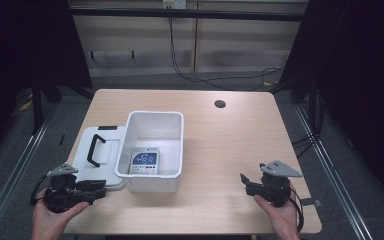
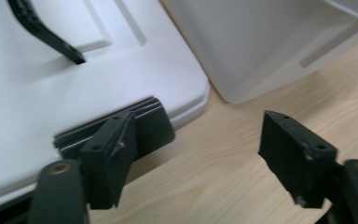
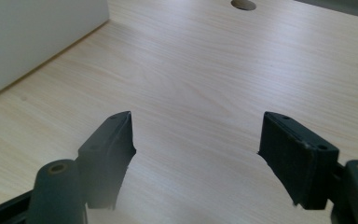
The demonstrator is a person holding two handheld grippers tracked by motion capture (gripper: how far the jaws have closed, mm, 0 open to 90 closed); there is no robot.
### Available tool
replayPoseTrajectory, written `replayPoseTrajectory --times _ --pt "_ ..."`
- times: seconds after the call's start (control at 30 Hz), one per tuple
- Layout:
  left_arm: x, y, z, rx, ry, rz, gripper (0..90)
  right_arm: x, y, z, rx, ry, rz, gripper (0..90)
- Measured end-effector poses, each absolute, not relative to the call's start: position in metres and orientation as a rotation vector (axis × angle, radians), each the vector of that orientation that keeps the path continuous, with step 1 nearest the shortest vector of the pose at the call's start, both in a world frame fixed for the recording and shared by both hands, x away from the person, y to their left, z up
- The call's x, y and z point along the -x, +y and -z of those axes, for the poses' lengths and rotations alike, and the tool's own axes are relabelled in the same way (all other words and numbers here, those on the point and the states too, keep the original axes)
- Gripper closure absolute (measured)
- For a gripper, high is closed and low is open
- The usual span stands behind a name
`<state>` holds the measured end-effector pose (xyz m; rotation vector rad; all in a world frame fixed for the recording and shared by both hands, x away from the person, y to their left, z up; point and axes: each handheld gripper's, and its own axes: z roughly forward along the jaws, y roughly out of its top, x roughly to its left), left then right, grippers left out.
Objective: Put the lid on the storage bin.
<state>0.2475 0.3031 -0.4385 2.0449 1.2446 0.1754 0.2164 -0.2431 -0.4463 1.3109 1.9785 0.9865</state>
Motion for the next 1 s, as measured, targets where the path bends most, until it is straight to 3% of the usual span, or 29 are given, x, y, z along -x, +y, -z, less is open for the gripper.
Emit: replayPoseTrajectory --times 0.13,0.5,0.8,1.0 --pt "-0.245 0.305 0.438 -2.030 1.265 -0.179 42.5 -0.214 -0.242 0.445 -1.364 1.998 -1.019 25.8" --pt "-0.247 0.310 0.428 -1.950 1.302 -0.129 48.0 -0.214 -0.239 0.443 -1.439 2.073 -1.056 27.0" --pt "-0.253 0.311 0.417 -2.022 1.307 -0.145 45.1 -0.212 -0.240 0.442 -1.412 2.064 -1.090 25.2" --pt "-0.264 0.312 0.409 -2.009 1.337 -0.079 39.5 -0.209 -0.240 0.441 -1.405 2.057 -1.104 25.0"
